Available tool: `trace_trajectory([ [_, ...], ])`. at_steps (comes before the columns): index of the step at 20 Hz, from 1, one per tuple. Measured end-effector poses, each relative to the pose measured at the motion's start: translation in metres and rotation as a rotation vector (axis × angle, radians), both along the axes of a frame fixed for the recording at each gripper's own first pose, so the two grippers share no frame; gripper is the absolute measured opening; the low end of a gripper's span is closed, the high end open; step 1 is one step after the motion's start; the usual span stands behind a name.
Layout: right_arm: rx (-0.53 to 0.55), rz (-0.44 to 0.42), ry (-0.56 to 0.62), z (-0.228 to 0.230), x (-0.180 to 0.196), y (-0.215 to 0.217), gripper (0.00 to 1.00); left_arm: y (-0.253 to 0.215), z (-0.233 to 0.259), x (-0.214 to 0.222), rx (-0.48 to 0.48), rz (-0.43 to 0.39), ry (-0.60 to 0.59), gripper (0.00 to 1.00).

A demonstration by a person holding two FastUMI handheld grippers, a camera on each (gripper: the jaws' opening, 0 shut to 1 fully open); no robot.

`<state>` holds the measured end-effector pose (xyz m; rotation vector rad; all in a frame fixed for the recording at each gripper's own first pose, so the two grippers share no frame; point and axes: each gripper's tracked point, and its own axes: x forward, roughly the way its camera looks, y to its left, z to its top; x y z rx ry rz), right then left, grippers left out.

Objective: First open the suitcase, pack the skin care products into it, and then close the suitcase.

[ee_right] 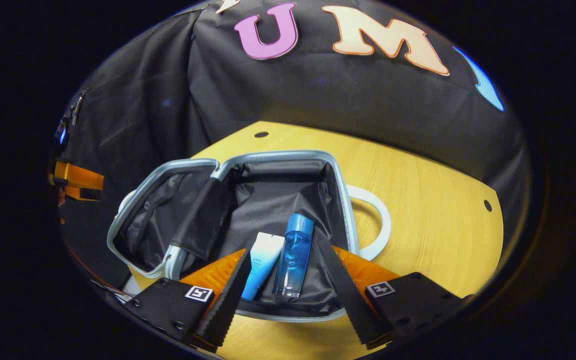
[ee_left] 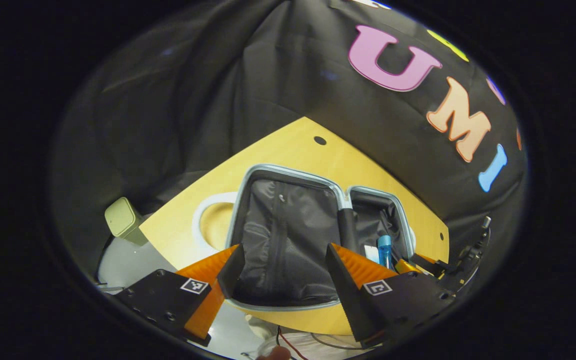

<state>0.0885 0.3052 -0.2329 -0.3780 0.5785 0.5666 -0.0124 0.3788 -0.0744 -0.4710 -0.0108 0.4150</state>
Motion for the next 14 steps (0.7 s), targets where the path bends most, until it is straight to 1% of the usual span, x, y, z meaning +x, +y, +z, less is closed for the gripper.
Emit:
trace_trajectory([
  [1,0.019,-0.003,-0.027,0.012,-0.001,-0.001,0.97,0.008,-0.001,-0.002,-0.016,0.012,-0.015,0.96],
  [3,0.067,-0.019,-0.064,0.033,-0.004,-0.004,0.98,0.027,-0.009,-0.005,-0.038,0.044,-0.030,0.96],
  [7,0.118,-0.089,-0.133,0.072,-0.004,-0.024,0.97,0.064,-0.029,-0.008,-0.076,0.112,-0.014,0.96],
  [8,0.127,-0.108,-0.148,0.080,-0.004,-0.030,0.94,0.072,-0.032,-0.008,-0.087,0.122,-0.012,0.96],
  [9,0.142,-0.130,-0.158,0.087,-0.003,-0.036,0.97,0.078,-0.036,-0.008,-0.094,0.126,-0.015,0.96],
  [11,0.182,-0.164,-0.167,0.099,-0.006,-0.042,0.98,0.091,-0.042,-0.006,-0.116,0.131,-0.014,0.96],
  [12,0.196,-0.178,-0.172,0.103,-0.008,-0.045,1.00,0.097,-0.046,-0.003,-0.132,0.135,-0.019,0.96],
  [14,0.198,-0.196,-0.194,0.110,-0.011,-0.050,0.98,0.107,-0.052,0.004,-0.182,0.126,-0.032,0.96],
])
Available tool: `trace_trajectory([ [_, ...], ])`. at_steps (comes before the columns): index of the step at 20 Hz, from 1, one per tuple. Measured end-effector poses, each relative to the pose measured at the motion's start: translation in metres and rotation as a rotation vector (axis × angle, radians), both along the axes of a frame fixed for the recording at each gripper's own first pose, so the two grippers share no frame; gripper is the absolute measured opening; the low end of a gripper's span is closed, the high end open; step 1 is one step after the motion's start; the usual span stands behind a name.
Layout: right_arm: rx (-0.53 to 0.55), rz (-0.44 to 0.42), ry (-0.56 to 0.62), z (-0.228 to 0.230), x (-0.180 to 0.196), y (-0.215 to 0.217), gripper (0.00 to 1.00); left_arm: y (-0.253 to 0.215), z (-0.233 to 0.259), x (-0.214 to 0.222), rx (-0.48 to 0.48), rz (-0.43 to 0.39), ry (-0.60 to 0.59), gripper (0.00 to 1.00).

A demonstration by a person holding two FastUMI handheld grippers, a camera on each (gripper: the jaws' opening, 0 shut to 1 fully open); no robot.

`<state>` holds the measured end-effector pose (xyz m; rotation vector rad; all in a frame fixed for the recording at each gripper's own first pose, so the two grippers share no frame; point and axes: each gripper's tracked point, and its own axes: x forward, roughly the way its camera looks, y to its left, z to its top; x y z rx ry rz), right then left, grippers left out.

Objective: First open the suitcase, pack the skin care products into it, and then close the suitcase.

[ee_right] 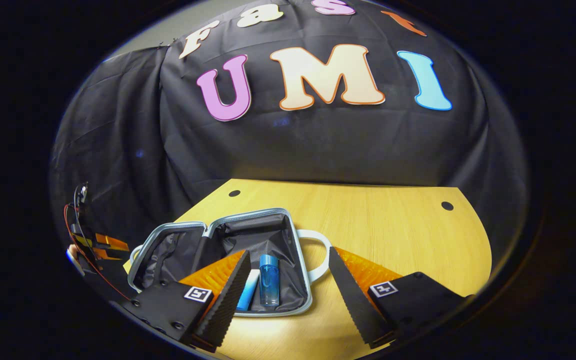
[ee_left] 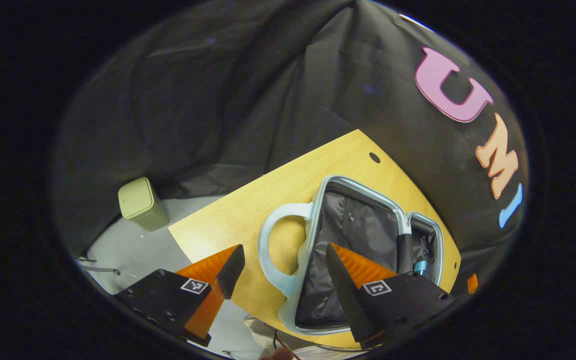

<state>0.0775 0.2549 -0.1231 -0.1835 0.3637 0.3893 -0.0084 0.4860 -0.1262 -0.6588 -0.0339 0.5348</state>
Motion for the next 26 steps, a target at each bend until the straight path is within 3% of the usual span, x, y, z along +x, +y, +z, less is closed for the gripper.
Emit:
trace_trajectory([
  [4,-0.027,-0.031,-0.015,0.005,-0.009,-0.013,0.94,0.017,-0.018,0.013,-0.118,-0.028,-0.033,0.94],
  [6,-0.048,-0.046,-0.023,0.007,-0.012,-0.021,0.98,0.021,-0.022,0.020,-0.153,-0.036,-0.054,0.88],
  [9,-0.052,-0.063,-0.027,0.008,-0.015,-0.026,0.98,0.027,-0.032,0.032,-0.192,-0.057,-0.047,0.61],
  [10,-0.052,-0.069,-0.030,0.009,-0.017,-0.027,0.99,0.027,-0.035,0.038,-0.203,-0.069,-0.041,0.63],
  [11,-0.053,-0.074,-0.033,0.009,-0.019,-0.029,0.99,0.026,-0.037,0.042,-0.215,-0.079,-0.040,0.47],
  [12,-0.056,-0.076,-0.035,0.009,-0.020,-0.029,0.94,0.025,-0.038,0.045,-0.231,-0.080,-0.039,0.42],
  [15,-0.078,-0.085,-0.041,0.006,-0.025,-0.035,0.94,0.029,-0.044,0.046,-0.260,-0.048,-0.006,0.10],
  [21,-0.072,-0.098,-0.048,0.006,-0.034,-0.041,0.99,0.015,-0.029,0.045,-0.178,-0.109,-0.035,0.05],
  [22,-0.069,-0.098,-0.048,0.007,-0.035,-0.041,0.95,0.011,-0.026,0.042,-0.169,-0.116,-0.040,0.04],
  [26,-0.060,-0.109,-0.061,0.009,-0.041,-0.050,0.99,-0.010,0.005,0.018,-0.107,-0.129,-0.069,0.02],
])
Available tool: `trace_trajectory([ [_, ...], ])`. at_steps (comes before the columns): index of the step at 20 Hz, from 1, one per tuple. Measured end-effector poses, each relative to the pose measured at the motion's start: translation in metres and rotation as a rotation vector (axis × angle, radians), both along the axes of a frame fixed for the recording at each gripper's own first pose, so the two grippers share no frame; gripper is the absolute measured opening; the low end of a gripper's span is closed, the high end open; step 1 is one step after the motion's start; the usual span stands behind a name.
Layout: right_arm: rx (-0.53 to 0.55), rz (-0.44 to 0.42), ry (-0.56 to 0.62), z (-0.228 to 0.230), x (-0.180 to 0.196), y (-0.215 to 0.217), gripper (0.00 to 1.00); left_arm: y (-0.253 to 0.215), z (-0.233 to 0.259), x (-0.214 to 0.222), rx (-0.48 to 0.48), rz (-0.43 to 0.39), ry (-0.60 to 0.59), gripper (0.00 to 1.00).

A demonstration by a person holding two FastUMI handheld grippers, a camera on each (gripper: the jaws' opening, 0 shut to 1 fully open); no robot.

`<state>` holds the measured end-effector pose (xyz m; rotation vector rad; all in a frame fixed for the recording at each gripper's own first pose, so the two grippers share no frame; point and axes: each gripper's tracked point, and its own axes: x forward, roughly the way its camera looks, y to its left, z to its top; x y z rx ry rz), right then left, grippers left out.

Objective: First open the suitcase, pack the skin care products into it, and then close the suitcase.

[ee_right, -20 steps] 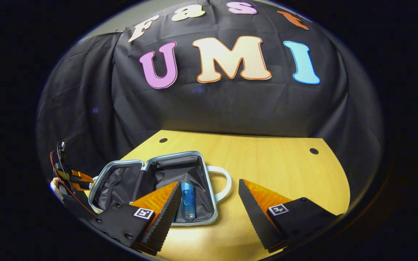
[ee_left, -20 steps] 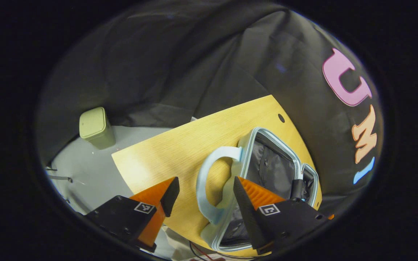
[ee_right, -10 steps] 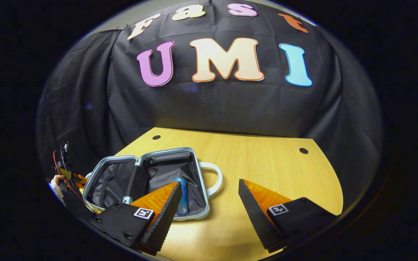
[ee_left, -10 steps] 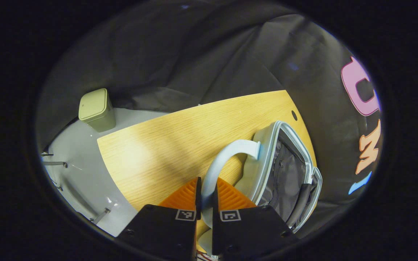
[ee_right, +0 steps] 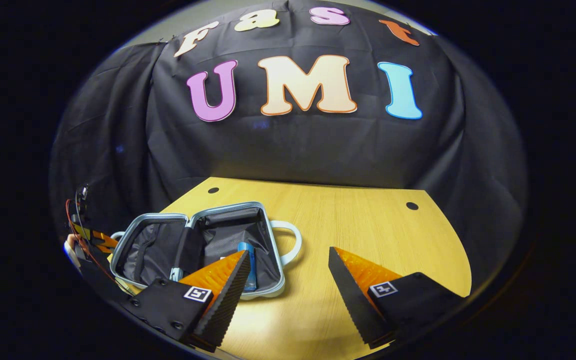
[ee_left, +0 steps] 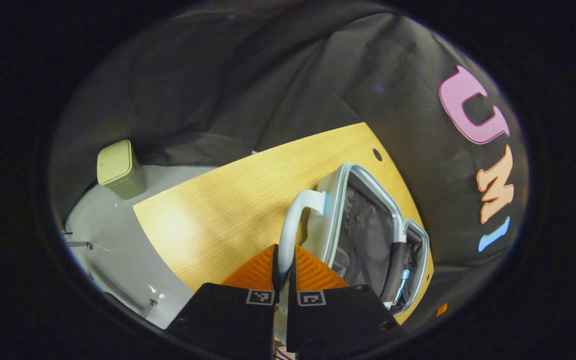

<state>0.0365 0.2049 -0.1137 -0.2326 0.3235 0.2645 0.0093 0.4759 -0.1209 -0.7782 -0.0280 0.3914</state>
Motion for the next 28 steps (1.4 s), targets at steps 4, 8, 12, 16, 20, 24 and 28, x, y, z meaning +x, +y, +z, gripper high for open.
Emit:
trace_trajectory([
  [4,0.024,-0.017,-0.012,0.005,-0.007,-0.012,0.98,-0.040,0.051,-0.029,0.090,-0.036,-0.035,0.02],
  [8,0.026,-0.038,-0.023,0.008,-0.012,-0.030,0.99,-0.092,0.101,-0.042,0.196,-0.086,-0.050,0.01],
  [12,-0.002,-0.048,-0.032,0.014,-0.013,-0.046,0.95,-0.150,0.145,-0.039,0.288,-0.153,-0.076,0.02],
  [16,0.002,-0.045,-0.039,0.014,-0.010,-0.048,0.95,-0.205,0.178,-0.023,0.362,-0.213,-0.099,0.02],
  [20,-0.012,-0.054,-0.046,0.017,-0.008,-0.058,0.95,-0.251,0.201,0.006,0.465,-0.260,-0.079,0.06],
  [24,-0.009,-0.061,-0.050,0.027,-0.003,-0.069,0.98,-0.316,0.217,0.045,0.516,-0.387,-0.083,0.02],
  [28,-0.008,-0.086,-0.054,0.036,-0.003,-0.088,0.95,-0.365,0.215,0.105,0.525,-0.484,-0.063,0.02],
])
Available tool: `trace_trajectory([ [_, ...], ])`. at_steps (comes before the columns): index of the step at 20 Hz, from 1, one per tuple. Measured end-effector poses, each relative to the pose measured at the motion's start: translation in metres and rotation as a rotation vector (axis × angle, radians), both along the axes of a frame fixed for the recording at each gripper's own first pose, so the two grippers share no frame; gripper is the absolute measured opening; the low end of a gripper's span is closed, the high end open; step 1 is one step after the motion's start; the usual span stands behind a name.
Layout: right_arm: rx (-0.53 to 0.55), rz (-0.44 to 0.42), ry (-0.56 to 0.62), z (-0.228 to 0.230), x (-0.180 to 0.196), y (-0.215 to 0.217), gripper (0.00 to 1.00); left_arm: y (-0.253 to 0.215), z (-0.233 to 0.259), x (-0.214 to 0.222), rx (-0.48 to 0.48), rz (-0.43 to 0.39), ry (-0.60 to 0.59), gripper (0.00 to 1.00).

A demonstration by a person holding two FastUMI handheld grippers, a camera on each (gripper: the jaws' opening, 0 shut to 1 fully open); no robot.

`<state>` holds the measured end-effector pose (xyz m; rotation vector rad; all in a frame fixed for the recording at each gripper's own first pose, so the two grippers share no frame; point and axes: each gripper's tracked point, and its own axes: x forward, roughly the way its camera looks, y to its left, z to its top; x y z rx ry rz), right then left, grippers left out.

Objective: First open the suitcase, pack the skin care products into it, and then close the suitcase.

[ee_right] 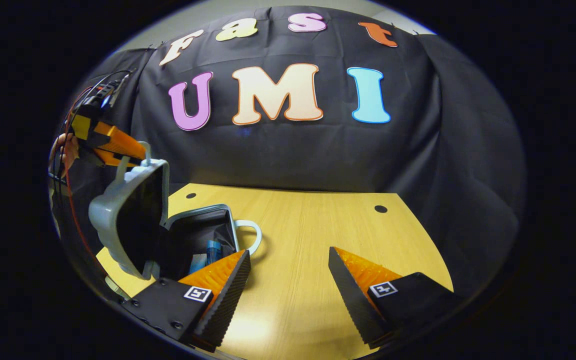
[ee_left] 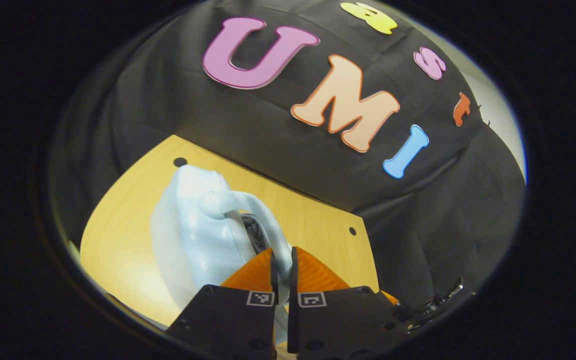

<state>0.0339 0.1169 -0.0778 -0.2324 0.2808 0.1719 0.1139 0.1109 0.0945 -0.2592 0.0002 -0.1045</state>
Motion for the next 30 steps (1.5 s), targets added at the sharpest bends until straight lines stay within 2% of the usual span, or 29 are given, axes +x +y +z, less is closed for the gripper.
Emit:
trace_trajectory([
  [5,0.008,-0.032,-0.009,0.014,0.000,-0.017,0.94,-0.039,-0.017,0.068,0.032,-0.039,0.091,0.03],
  [6,0.011,-0.038,-0.011,0.016,0.002,-0.019,0.99,-0.047,-0.023,0.081,0.039,-0.043,0.118,0.03],
  [7,0.016,-0.043,-0.010,0.017,0.001,-0.022,0.95,-0.052,-0.030,0.092,0.048,-0.045,0.148,0.03],
  [9,0.030,-0.055,-0.005,0.017,0.001,-0.024,0.95,-0.058,-0.044,0.116,0.065,-0.036,0.197,0.03],
  [10,0.034,-0.063,-0.002,0.017,0.001,-0.026,0.98,-0.062,-0.050,0.127,0.068,-0.032,0.223,0.03],
  [14,0.048,-0.092,0.009,0.015,-0.008,-0.031,0.95,-0.067,-0.078,0.168,0.099,-0.005,0.321,0.04],
  [16,0.061,-0.108,0.017,0.011,-0.010,-0.034,0.95,-0.067,-0.092,0.181,0.113,0.007,0.369,0.04],
  [17,0.066,-0.119,0.020,0.010,-0.013,-0.037,0.99,-0.066,-0.100,0.187,0.119,0.012,0.394,0.04],
  [18,0.069,-0.128,0.020,0.010,-0.016,-0.040,0.95,-0.067,-0.108,0.192,0.123,0.014,0.419,0.04],
  [19,0.069,-0.138,0.017,0.010,-0.018,-0.042,0.99,-0.068,-0.115,0.195,0.128,0.015,0.439,0.04],
  [21,0.070,-0.154,0.015,0.010,-0.023,-0.048,0.98,-0.068,-0.122,0.201,0.150,0.020,0.472,0.04],
  [22,0.073,-0.159,0.014,0.011,-0.025,-0.051,0.94,-0.068,-0.122,0.202,0.161,0.022,0.476,0.05],
  [25,0.094,-0.165,0.010,0.013,-0.027,-0.054,0.98,-0.068,-0.122,0.203,0.174,0.034,0.479,0.08],
  [27,0.099,-0.161,0.002,0.015,-0.028,-0.054,0.95,-0.072,-0.120,0.192,0.164,0.015,0.467,0.15],
  [28,0.098,-0.160,-0.002,0.016,-0.028,-0.054,0.95,-0.076,-0.115,0.183,0.161,0.001,0.456,0.24],
  [29,0.100,-0.155,-0.009,0.018,-0.028,-0.054,0.95,-0.079,-0.113,0.174,0.173,-0.002,0.445,0.36],
  [30,0.105,-0.149,-0.017,0.021,-0.027,-0.053,0.95,-0.084,-0.112,0.172,0.185,-0.003,0.433,0.60],
])
